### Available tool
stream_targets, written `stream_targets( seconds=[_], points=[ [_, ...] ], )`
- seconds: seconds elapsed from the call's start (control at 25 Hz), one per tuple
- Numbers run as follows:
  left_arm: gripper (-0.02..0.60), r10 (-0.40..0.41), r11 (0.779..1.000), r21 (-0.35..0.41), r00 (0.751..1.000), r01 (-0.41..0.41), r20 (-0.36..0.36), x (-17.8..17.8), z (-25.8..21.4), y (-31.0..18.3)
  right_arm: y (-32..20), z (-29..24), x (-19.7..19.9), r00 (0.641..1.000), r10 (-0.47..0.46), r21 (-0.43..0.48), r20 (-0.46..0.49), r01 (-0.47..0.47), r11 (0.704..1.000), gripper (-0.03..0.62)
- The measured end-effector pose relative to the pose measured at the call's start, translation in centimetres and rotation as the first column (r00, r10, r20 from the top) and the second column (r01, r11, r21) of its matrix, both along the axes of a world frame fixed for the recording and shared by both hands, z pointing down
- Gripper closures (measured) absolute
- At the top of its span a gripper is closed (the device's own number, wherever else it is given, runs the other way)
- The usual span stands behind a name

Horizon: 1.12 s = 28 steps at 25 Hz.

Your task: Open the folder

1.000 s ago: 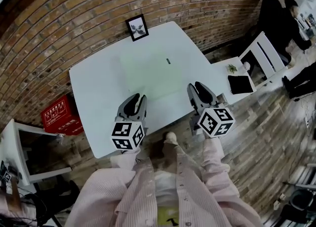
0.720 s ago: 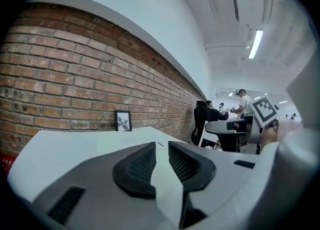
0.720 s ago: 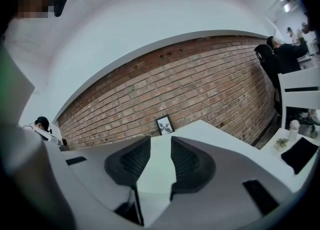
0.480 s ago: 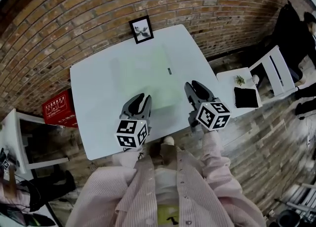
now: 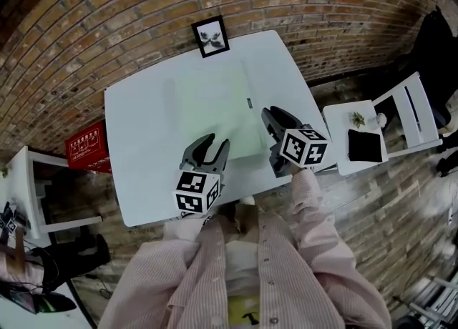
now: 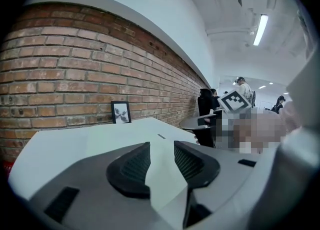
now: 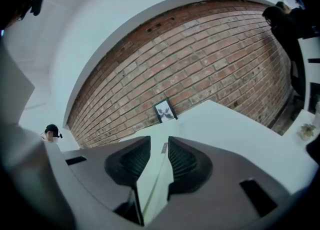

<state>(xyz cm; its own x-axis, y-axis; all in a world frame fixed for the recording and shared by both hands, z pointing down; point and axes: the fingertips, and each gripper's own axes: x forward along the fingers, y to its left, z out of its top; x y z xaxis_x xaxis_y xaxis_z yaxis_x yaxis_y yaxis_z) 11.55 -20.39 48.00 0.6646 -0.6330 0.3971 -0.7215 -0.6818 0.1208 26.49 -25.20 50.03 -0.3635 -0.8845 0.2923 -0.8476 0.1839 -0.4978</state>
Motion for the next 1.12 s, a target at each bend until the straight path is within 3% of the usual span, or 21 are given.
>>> stream_targets(
  seconds=[0.32, 0.6, 0.84, 1.12],
  points=[
    [0.386, 0.086, 0.996, 0.002, 0.99, -0.087, 0.113, 1.7, 1.7, 0.6, -2.2, 4.0, -0.5, 0.996, -0.056, -0.098, 0.075, 0.064, 0.993, 0.485],
    [0.373, 0.171, 0.985, -0.011, 0.964, -0.173, 0.205, 3.3, 2.9, 1.7, -2.5, 5.8, -1.1, 0.988, -0.095, -0.141, 0.123, 0.112, 0.984, 0.485],
    [0.38, 0.283, 0.951, 0.02, 0.897, -0.308, 0.34, 4.4, 3.4, 2.9, -2.5, 6.3, -1.3, 0.976, -0.108, -0.159, 0.189, 0.139, 0.978, 0.485],
    [0.374, 0.363, 0.914, 0.005, 0.824, -0.405, 0.434, 5.6, 5.1, 4.2, -2.6, 6.5, -1.3, 0.965, -0.114, -0.185, 0.238, 0.16, 0.97, 0.487]
  ],
)
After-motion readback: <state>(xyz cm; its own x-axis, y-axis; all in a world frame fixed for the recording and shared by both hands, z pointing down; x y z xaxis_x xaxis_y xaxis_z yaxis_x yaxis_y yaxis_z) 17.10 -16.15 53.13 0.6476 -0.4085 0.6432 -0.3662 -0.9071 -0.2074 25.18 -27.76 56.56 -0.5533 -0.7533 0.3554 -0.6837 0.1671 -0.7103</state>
